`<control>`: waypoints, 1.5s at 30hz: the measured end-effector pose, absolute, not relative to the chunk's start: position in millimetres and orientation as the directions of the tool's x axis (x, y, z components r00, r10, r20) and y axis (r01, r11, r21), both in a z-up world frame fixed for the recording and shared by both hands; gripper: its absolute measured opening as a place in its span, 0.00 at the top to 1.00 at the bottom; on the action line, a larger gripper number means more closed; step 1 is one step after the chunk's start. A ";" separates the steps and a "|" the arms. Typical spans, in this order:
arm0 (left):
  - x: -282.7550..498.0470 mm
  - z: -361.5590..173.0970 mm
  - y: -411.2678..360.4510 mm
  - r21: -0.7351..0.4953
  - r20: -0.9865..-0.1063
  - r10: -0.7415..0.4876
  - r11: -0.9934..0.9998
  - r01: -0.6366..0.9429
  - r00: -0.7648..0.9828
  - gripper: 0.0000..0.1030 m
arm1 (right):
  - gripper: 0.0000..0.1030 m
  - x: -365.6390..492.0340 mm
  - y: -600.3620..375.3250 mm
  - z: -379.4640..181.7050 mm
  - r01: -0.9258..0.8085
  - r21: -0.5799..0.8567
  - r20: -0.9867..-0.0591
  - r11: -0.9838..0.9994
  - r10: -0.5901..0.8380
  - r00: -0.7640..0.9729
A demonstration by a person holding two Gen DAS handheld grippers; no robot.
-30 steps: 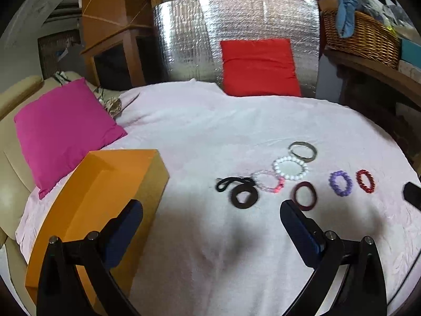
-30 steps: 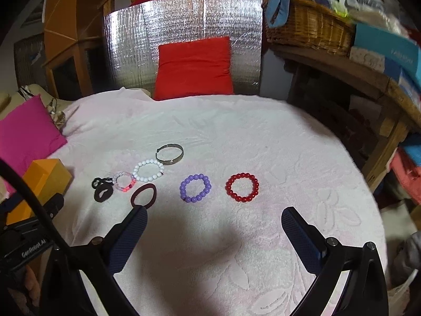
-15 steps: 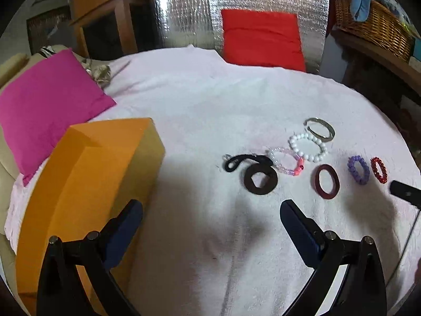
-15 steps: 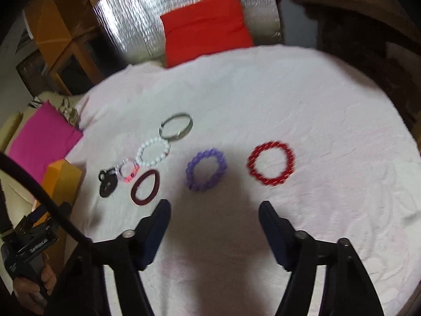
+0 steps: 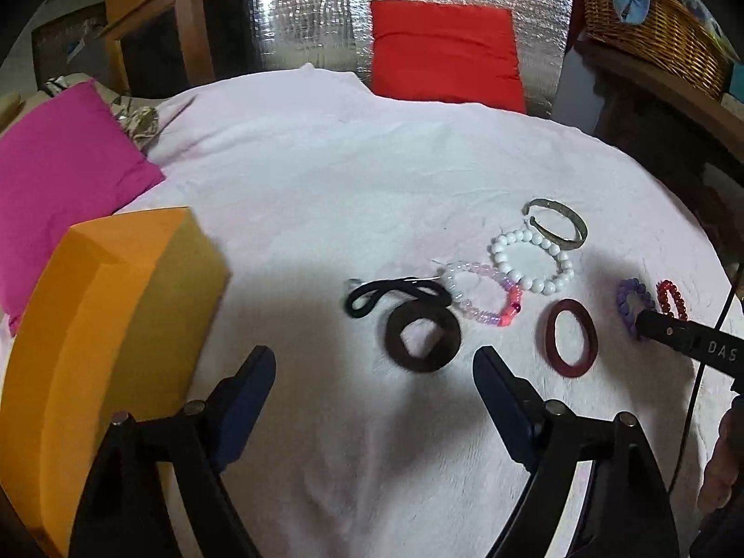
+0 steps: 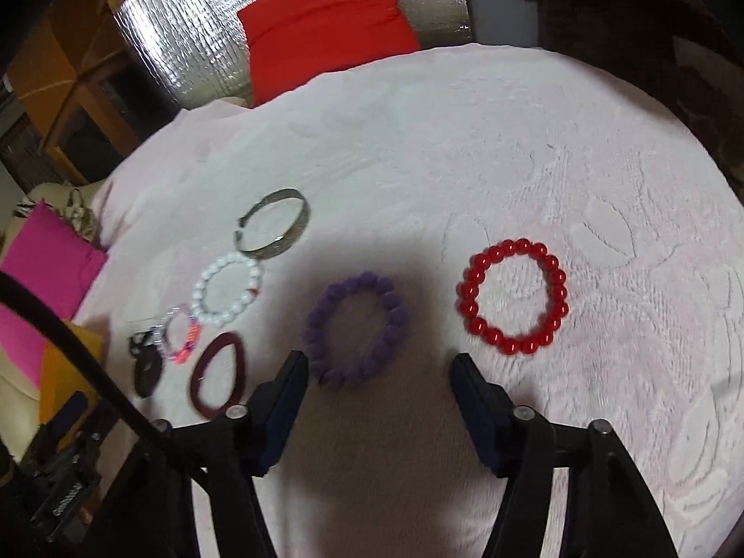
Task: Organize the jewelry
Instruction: 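Grasp the black hair tie with the left tool while the right tool grasps the purple bead bracelet, then carry the black hair tie and purple bracelet over the orange box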
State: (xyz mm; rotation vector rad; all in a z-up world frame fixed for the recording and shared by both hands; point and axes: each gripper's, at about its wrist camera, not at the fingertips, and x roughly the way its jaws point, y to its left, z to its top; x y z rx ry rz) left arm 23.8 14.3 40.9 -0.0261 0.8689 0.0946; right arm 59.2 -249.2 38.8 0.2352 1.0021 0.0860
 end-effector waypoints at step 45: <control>-99.2 127.8 93.8 -0.141 -0.592 0.161 0.944 -0.299 0.790 0.84 | 0.90 -11.7 -163.6 105.9 -0.295 0.458 -0.599 0.839 0.536 0.595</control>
